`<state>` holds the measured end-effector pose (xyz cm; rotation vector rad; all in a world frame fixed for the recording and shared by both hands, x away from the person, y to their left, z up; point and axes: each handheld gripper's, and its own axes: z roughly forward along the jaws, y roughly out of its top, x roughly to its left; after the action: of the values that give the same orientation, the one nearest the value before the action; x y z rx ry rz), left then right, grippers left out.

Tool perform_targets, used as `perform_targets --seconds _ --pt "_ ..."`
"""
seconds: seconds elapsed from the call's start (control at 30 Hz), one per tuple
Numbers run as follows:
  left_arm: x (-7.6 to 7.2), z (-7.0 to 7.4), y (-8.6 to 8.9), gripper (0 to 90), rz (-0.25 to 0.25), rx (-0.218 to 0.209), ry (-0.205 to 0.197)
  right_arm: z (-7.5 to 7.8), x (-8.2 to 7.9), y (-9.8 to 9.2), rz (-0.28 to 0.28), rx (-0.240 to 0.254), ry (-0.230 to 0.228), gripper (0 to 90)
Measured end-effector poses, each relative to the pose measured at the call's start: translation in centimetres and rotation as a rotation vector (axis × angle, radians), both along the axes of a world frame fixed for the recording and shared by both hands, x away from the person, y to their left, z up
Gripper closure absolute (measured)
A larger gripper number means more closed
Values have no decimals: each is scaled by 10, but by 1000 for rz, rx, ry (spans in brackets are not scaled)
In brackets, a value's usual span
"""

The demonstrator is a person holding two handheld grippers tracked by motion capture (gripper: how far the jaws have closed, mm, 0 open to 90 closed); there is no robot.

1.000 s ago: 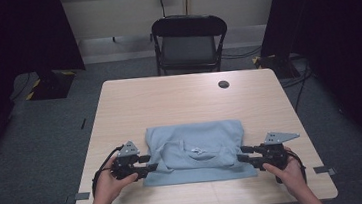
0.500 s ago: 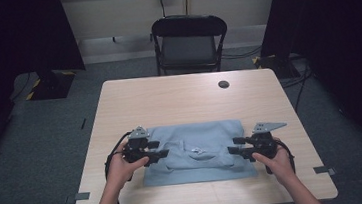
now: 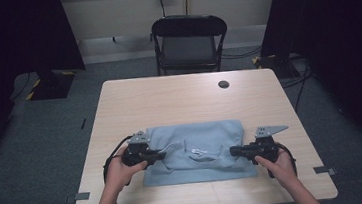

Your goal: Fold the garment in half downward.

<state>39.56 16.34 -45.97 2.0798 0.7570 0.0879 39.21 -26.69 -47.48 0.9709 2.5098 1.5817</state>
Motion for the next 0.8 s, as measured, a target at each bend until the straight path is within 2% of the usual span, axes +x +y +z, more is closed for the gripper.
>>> perform_targets --seconds 0.2,0.27,0.4,0.47,0.53,0.57,0.63,0.7,0.8 --pt "-27 6 13 829 -27 4 -49 9 -19 0 54 -22 -63 842" --pt "-39 3 16 822 -36 3 -49 10 -26 0 70 -25 -77 828" --pt "-56 -8 21 776 -81 38 -15 8 -40 -3 96 -12 -69 730" --pt "-59 -9 26 723 -64 29 -13 8 -46 -6 104 2 -62 680" --pt "-59 -6 32 633 -51 2 -21 10 -48 -10 83 0 -82 612" --pt "-57 -4 35 586 -18 1 -31 12 -47 -11 74 2 -84 566" --pt "-51 1 39 380 44 7 -54 15 -45 -13 32 -16 -108 474" --pt "-44 5 41 344 81 -11 -82 17 -40 -14 6 -21 -115 424" --pt "-33 11 37 294 93 -6 -98 18 -31 -14 -26 -11 -127 388"
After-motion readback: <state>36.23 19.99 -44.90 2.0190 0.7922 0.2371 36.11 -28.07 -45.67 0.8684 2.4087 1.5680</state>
